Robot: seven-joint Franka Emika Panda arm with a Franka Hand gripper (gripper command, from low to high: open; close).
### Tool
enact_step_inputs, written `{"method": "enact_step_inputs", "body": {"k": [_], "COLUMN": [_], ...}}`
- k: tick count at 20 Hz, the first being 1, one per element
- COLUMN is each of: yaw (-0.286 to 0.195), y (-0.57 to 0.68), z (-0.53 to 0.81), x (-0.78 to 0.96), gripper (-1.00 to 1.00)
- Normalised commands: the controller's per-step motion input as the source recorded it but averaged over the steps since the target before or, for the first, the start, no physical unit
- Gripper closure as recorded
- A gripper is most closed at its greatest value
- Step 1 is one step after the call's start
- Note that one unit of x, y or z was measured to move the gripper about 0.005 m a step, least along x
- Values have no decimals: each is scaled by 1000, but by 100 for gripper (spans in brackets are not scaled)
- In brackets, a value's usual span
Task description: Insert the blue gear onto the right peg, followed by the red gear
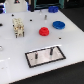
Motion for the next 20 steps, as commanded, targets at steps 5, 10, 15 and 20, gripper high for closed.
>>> {"method": "enact_step_inputs", "body": {"k": [5,10,15,20], "yaw": [0,0,0,0], "y": [533,564,593,545], "z": [-82,-137,-221,-297], "x": [-529,-531,-532,-492], "gripper": [-100,-100,-100,-100]}}
